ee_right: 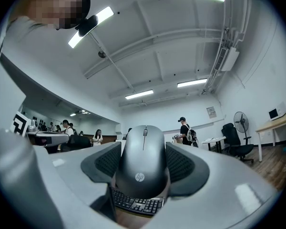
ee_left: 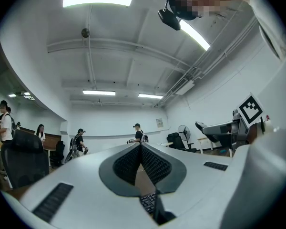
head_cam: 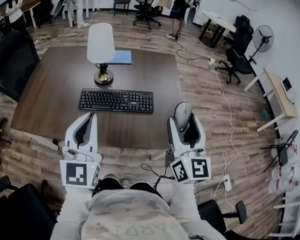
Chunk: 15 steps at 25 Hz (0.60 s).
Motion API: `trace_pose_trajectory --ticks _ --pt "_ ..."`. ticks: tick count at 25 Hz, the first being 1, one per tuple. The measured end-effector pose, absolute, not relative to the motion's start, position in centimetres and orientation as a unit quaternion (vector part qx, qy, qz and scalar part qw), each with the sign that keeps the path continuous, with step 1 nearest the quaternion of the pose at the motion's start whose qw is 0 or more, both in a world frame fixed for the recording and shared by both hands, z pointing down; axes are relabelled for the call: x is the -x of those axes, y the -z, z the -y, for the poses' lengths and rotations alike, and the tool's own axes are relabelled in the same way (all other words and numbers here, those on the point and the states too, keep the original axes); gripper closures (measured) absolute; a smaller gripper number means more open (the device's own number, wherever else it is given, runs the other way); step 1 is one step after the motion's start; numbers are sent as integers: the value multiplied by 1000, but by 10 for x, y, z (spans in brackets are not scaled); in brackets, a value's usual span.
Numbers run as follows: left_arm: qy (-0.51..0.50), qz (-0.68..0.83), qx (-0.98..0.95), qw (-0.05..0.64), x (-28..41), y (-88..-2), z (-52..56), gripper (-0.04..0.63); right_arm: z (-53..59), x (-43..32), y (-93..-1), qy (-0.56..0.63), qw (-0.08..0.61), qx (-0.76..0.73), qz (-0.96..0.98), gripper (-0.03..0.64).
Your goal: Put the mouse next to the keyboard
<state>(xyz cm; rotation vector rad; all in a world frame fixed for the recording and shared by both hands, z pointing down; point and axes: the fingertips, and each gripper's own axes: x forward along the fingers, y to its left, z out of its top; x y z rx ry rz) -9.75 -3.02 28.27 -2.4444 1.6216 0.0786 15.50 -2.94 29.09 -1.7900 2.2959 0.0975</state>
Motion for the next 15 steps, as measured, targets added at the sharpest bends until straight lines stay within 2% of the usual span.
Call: trace_pose_trajectory --ticks 15 --pt "-28 -523 846 100 72 -286 71 589 58 -181 -299 -28 107 635 -764 314"
